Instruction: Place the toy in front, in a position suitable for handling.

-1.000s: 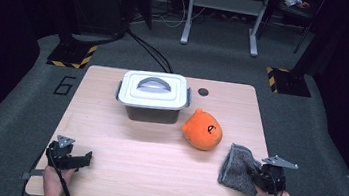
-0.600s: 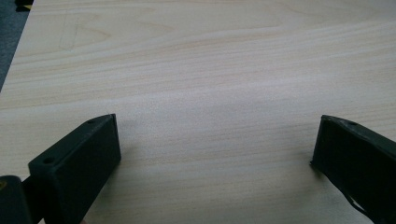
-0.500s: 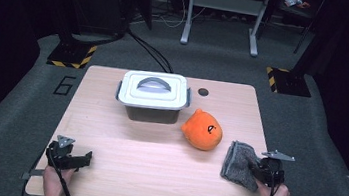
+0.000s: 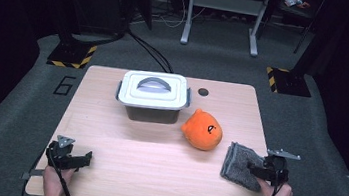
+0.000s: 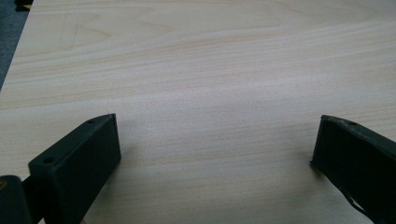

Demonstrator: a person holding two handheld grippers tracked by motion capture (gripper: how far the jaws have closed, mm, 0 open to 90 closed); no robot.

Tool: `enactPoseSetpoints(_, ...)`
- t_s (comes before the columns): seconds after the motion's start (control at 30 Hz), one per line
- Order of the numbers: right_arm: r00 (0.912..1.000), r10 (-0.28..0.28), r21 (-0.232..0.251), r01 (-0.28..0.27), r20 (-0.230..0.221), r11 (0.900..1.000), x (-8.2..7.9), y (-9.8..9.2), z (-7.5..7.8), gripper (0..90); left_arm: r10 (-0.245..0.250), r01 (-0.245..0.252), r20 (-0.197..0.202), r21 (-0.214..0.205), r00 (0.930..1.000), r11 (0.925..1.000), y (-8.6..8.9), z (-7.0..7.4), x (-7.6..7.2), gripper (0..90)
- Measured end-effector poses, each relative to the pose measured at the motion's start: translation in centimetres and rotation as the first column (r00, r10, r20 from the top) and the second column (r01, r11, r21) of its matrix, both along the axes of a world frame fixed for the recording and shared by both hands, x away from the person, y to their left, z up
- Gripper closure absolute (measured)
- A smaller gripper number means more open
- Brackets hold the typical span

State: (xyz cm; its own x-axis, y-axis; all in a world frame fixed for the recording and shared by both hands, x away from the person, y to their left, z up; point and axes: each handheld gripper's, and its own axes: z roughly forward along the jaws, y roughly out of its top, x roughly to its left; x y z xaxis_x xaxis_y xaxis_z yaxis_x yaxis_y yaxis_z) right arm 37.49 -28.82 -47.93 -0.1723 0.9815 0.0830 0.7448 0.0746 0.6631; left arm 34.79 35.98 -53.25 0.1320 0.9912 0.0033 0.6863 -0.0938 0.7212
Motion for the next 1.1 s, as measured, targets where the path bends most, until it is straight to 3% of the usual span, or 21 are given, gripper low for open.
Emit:
enactPoseSetpoints(0.17,0.9994,0.021,0.027,-0.022,0.026,0.9994,-0.4,0.3,0.6,23.9,0.000,0.000,0.000,0.001,1.0000,1.0000,0.0,0.0,0.0,0.3)
enactPoseSetpoints(0.37,0.9966,0.064,0.052,-0.067,0.051,0.9964,-0.3,2.0,1.2,16.6,0.000,0.000,0.000,0.001,1.0000,1.0000,0.0,0.0,0.0,0.3)
enactPoseSetpoints(0.83,0.9859,0.148,0.081,-0.154,0.077,0.9847,1.0,6.0,2.1,10.8,0.000,0.000,0.000,0.000,1.0000,1.0000,0.0,0.0,0.0,0.3)
enactPoseSetpoints(1.1,0.9750,0.204,0.064,-0.210,0.087,0.9755,2.4,8.4,2.9,9.6,0.000,0.000,0.000,0.000,1.0000,1.0000,0.0,0.0,0.0,0.3)
